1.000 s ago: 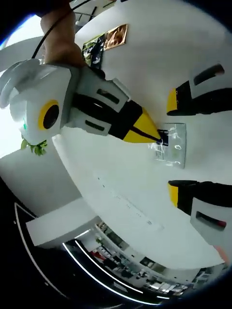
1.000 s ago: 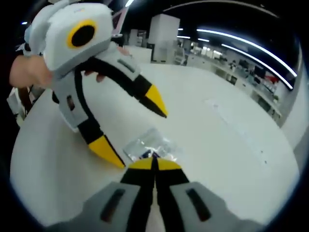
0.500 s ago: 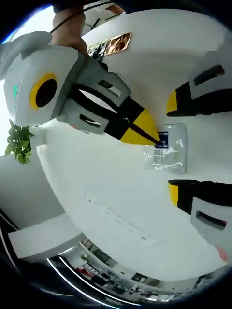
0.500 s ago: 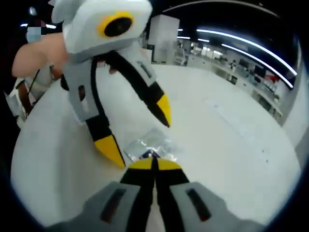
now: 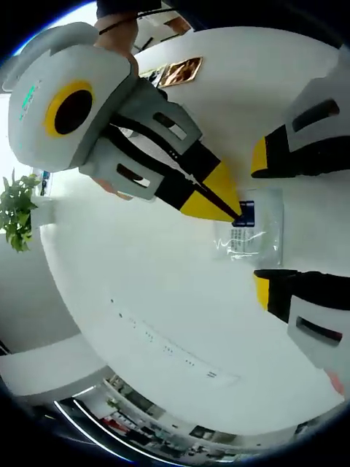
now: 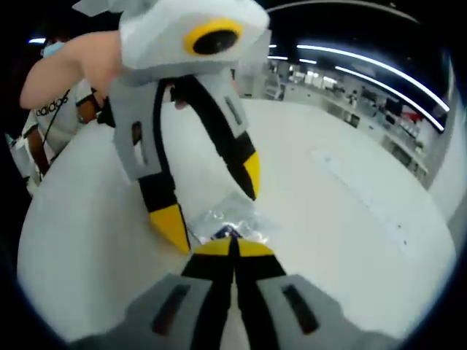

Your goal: Arrange the skincare products in the storage area until every visible bottle or jar stands upright without overlapping.

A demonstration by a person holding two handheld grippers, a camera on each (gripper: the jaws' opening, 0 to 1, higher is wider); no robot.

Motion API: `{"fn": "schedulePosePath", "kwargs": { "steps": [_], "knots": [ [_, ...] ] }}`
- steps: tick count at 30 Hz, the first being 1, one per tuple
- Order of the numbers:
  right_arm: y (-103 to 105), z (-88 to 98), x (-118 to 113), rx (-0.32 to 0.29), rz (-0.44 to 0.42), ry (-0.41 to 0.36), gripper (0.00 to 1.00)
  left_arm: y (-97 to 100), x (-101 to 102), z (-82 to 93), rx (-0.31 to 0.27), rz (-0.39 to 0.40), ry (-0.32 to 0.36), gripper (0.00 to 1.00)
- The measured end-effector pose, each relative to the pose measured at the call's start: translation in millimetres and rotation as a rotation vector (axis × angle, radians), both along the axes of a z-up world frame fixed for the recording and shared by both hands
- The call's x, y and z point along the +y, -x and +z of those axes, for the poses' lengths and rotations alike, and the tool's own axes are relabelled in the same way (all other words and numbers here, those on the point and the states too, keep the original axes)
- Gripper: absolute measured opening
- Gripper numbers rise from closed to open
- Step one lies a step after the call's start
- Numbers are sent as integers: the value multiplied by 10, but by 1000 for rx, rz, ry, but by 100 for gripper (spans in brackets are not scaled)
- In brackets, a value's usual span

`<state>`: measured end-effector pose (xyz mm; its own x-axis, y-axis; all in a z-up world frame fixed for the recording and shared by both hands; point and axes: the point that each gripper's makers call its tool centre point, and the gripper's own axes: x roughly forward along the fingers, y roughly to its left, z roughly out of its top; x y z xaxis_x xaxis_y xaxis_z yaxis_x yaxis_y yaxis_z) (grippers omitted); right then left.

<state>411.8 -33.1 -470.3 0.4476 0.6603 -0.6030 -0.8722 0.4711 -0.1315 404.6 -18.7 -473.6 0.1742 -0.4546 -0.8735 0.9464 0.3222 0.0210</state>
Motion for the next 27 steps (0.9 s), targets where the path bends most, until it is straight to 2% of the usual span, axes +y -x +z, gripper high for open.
{"fn": "schedulePosePath", "kwargs": {
  "steps": [9,11,20,24,27],
  "knots": [
    [28,2,0,0,7,3,0,91,-11,-17,60,-12,-48,48],
    [28,0,-4,-1,8,3,0,58,-20,-19,71,-13,-63,48],
    [33,-6,-16,-2,12,0,0,107,-57,-25,92,-48,-142,48],
    [15,-14,-43,-5,12,1,0,120,-67,-25,88,-64,-140,41],
    [5,-15,-50,-7,12,0,0,94,-72,-24,84,-80,-133,40]
  ]
}}
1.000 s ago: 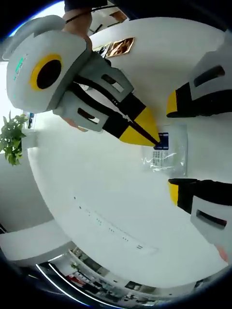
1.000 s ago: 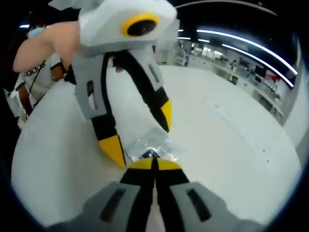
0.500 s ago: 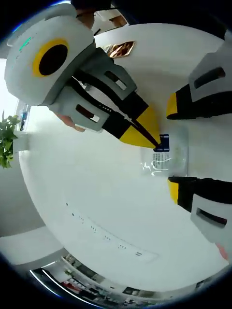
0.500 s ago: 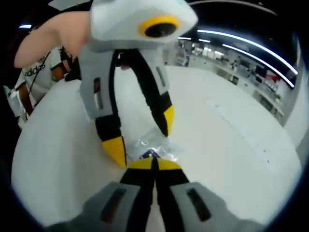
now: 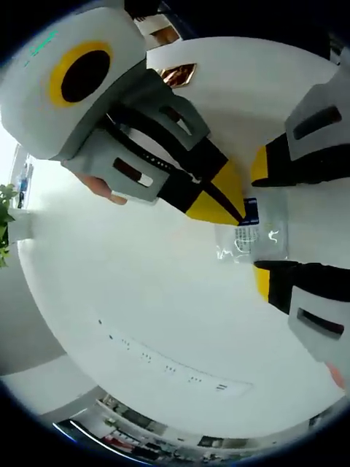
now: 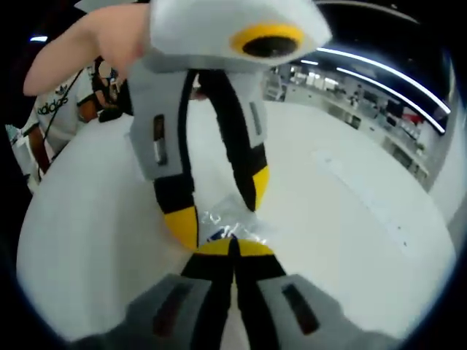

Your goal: Arrange the skincare products in the storage area until every visible bottle or jar stands upright without overlapping.

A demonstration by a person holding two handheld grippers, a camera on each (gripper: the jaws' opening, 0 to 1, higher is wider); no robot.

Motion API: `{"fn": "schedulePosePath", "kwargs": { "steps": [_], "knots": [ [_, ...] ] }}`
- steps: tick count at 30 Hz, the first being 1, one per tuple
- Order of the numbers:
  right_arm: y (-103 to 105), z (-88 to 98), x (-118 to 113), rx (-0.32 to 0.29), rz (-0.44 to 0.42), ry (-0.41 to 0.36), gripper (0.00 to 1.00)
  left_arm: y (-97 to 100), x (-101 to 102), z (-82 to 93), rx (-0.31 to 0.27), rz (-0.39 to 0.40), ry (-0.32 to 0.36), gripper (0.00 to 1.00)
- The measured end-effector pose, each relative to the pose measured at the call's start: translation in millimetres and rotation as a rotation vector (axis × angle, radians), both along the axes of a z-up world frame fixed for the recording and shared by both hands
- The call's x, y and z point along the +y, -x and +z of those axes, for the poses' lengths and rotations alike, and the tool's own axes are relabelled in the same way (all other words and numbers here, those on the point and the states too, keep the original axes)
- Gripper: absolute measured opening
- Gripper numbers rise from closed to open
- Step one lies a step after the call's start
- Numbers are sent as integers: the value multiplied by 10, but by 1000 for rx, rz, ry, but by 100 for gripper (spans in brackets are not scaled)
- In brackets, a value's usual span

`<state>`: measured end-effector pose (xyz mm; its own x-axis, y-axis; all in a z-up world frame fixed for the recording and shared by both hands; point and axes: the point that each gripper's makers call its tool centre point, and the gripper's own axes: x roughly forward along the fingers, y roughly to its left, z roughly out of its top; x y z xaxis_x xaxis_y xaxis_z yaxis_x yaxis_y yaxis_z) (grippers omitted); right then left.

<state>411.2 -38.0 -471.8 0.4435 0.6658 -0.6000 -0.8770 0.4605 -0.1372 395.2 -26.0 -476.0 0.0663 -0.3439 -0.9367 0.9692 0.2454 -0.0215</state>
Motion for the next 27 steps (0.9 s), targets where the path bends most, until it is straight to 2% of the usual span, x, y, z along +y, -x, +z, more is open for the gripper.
{"fn": "schedulePosePath", "kwargs": {
  "steps": [5,10,13,19,20,21,22,24,27],
  "knots": [
    [-12,1,3,-1,-2,-3,0,18,8,1,-4,-7,1,39],
    [-35,5,5,2,-3,-13,0,33,-4,2,-7,-15,-7,31],
    [-28,9,19,4,-1,-17,0,-48,4,12,-36,-27,-19,26],
    [-26,16,36,4,-7,-18,0,-98,-2,26,-99,-104,-64,18],
    [-41,37,21,-2,-16,-29,0,-83,-3,32,-98,-126,-66,4],
    [-111,68,-37,-34,-49,-22,0,72,54,-16,-20,-205,-108,2],
    [-53,95,-46,-19,-36,-28,0,-35,-47,-1,-98,-163,-50,2],
    [-62,141,-89,-21,-52,-61,0,-59,-4,10,-87,-133,-54,2],
    [-14,89,-151,-10,-64,-43,0,-95,-4,7,-92,-140,-50,2]
  ]
}}
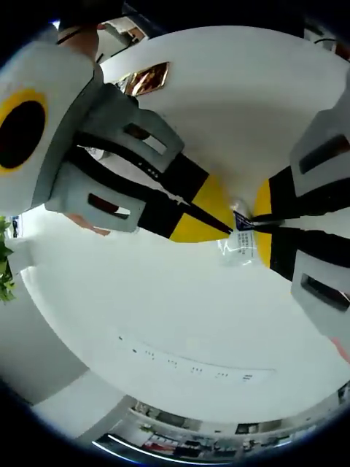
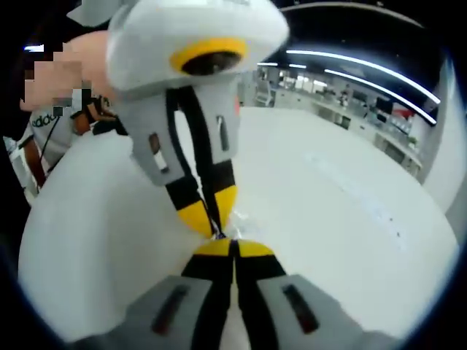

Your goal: Arrange the skincare products in the storage area until every visible bottle or jar stands upright without overlapping.

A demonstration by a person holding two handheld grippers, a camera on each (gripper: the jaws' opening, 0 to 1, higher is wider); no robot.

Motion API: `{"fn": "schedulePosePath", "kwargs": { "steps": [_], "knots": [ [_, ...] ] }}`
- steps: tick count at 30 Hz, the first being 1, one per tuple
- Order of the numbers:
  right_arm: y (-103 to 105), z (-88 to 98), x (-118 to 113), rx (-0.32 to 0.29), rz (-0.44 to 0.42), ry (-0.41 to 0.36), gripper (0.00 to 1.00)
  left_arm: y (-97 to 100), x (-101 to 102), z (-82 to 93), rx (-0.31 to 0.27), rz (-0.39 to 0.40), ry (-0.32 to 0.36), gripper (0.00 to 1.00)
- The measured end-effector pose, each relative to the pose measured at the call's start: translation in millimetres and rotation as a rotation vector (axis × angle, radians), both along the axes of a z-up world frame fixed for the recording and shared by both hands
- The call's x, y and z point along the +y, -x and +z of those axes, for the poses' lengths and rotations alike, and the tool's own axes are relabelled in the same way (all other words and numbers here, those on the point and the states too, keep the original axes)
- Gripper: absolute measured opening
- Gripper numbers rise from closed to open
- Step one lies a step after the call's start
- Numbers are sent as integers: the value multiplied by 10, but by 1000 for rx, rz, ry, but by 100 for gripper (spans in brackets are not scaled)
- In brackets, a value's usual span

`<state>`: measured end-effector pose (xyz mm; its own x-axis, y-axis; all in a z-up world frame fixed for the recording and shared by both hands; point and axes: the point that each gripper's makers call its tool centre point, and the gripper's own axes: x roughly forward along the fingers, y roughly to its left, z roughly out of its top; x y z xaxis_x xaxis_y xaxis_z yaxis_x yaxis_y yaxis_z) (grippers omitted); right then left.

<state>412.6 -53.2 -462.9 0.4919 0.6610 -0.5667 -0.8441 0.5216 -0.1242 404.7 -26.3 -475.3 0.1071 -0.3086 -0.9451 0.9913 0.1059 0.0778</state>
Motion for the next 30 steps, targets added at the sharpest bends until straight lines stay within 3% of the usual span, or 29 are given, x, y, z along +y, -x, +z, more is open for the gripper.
{"fn": "schedulePosePath", "kwargs": {
  "steps": [9,11,13,14,15,24,26,29,30],
  "knots": [
    [-6,82,-157,-28,-48,6,0,24,22,44,-39,-50,20,0],
    [11,91,-185,-29,-52,5,0,80,26,80,-63,-113,26,0],
    [14,101,-224,-31,-60,4,0,118,33,113,-84,-124,34,0],
    [31,108,-240,-30,-62,4,0,165,5,137,-103,-183,47,0],
    [29,114,-241,-29,-64,2,0,196,35,142,-89,-162,43,0],
    [225,141,-281,-23,-82,-7,0,304,54,159,-121,-258,41,0],
    [245,131,-298,-22,-85,-2,0,357,73,151,-94,-248,45,0],
    [274,128,-302,-21,-86,-5,0,381,86,189,-122,-269,50,0],
    [289,118,-307,-20,-87,-1,0,366,62,221,-154,-290,60,0]
  ]
}}
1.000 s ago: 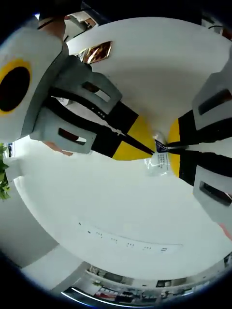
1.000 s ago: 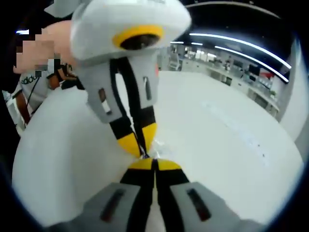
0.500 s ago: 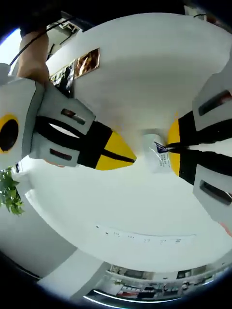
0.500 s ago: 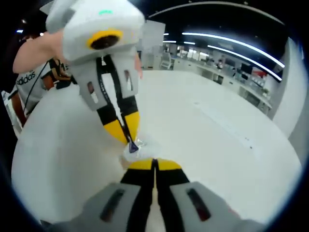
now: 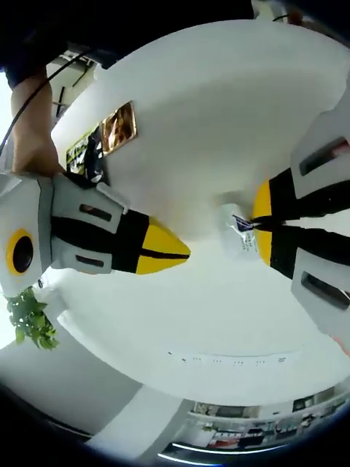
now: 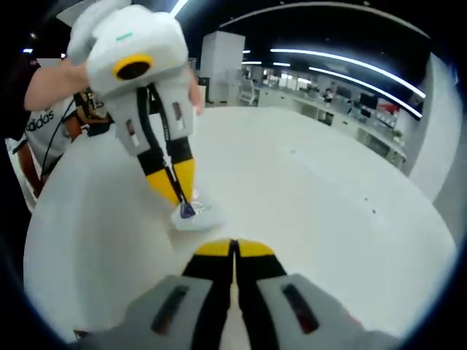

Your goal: Arrange the skincare products in the storage area until every visible bottle or jar stands upright without overlapping.

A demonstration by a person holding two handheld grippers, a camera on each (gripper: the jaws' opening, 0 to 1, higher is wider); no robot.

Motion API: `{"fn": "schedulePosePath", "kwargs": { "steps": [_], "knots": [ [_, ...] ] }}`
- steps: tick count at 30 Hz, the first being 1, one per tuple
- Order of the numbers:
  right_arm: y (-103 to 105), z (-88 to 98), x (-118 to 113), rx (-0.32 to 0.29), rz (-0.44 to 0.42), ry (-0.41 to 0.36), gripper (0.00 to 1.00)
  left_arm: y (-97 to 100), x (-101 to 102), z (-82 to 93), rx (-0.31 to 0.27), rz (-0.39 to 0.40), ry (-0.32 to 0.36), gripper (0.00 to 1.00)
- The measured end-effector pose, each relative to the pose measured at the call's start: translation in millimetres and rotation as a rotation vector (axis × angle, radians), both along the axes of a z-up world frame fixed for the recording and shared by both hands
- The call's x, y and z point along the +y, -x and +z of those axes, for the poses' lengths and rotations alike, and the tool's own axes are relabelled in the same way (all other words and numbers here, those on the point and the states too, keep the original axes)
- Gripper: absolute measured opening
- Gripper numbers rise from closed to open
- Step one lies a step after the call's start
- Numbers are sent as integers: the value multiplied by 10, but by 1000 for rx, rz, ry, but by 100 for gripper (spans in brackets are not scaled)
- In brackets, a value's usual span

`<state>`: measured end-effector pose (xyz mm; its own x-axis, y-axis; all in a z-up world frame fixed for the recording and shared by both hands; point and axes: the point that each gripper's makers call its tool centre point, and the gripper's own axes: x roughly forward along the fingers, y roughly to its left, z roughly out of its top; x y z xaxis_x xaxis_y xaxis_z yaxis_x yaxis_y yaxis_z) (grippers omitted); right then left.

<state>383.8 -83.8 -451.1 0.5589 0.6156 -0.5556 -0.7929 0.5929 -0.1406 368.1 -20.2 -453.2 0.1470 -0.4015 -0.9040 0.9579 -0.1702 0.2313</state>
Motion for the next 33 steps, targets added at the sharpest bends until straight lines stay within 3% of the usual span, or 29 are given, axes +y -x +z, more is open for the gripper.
{"fn": "schedulePosePath", "kwargs": {
  "steps": [11,18,23,26,28,29,30,33],
  "knots": [
    [106,-34,-18,5,-4,0,0,190,-7,121,-71,-153,14,0],
    [197,-56,-49,10,-5,-8,0,101,24,180,-161,-247,18,0],
    [301,-1,-53,15,-10,-41,0,173,15,270,-250,-430,19,0],
    [330,45,-56,9,-10,-56,1,176,21,301,-274,-455,15,0],
    [336,55,-53,5,-12,-58,1,161,38,295,-250,-437,13,0],
    [339,57,-52,5,-12,-57,2,139,32,310,-291,-479,7,0],
    [344,59,-50,6,-12,-58,2,174,47,295,-262,-460,8,0],
    [362,57,-41,11,-11,-58,3,181,46,306,-267,-460,5,0]
  ]
}}
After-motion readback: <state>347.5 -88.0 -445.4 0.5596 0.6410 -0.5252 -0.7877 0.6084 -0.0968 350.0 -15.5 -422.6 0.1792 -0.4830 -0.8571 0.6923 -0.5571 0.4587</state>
